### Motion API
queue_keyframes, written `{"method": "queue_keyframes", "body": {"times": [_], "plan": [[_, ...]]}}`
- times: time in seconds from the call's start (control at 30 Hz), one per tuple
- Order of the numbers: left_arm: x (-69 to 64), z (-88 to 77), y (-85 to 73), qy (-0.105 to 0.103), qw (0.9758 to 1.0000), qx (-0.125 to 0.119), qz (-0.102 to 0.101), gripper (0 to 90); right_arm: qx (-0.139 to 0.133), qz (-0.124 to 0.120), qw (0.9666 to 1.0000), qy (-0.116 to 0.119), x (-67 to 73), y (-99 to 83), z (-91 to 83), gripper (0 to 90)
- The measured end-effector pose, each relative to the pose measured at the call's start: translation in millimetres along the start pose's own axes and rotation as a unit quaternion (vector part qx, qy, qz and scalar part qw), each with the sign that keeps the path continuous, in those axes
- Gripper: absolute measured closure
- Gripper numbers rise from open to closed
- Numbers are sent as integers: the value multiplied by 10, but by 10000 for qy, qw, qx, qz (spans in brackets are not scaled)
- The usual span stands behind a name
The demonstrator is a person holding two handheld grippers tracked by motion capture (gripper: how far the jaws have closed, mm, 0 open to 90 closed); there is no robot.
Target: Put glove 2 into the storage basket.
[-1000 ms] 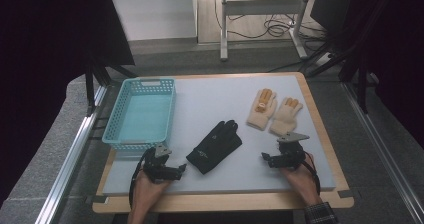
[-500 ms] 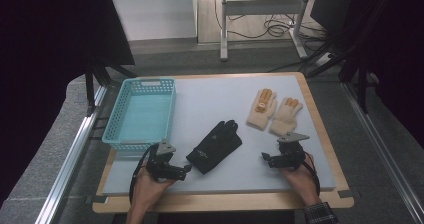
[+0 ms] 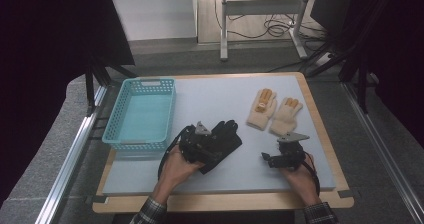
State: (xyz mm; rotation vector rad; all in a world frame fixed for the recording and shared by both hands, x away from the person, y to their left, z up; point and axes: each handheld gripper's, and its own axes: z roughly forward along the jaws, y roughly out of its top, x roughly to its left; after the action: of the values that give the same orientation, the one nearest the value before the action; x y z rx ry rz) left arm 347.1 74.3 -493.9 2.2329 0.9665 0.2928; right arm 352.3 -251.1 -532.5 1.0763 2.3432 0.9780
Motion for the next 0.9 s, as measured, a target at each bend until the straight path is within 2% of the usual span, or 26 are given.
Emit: {"method": "queue_keyframes", "body": {"times": [0.07, 0.2, 0.33, 0.37, 0.5, 0.53, 0.6, 0.67, 0.83, 0.9], "plan": [[61, 122, 40, -29, 9999, 130, -97, 0, 0, 1, 10000, 0, 0, 0, 0, 145], [163, 302, 65, -280, 9986, 362, -278, 0, -3, -7, 10000, -1, -2, -1, 1, 145], [129, 408, 47, -531, 9968, 563, -183, 0, -3, -6, 10000, 0, -2, -1, 1, 145], [103, 420, 42, -484, 9969, 615, -125, 0, -2, -7, 10000, 0, -2, -1, 1, 145], [-60, 493, 14, 33, 9962, 796, 345, 0, -3, -6, 10000, 1, -2, -1, 1, 145], [-73, 490, 14, 63, 9962, 785, 368, 0, -4, -7, 10000, 1, -2, -1, 1, 145], [-50, 490, 14, 22, 9964, 792, 311, 0, -2, -5, 10000, 0, -1, -1, 1, 145], [30, 494, 14, -26, 9970, 763, 90, 0, -2, -7, 10000, -1, -1, -1, 1, 145], [56, 484, 66, 155, 9965, 825, -42, 80, -2, -5, 10000, 1, -2, -1, 1, 145], [57, 459, 77, 221, 9964, 812, -82, 146, -3, -6, 10000, -1, -1, -1, 1, 145]]}}
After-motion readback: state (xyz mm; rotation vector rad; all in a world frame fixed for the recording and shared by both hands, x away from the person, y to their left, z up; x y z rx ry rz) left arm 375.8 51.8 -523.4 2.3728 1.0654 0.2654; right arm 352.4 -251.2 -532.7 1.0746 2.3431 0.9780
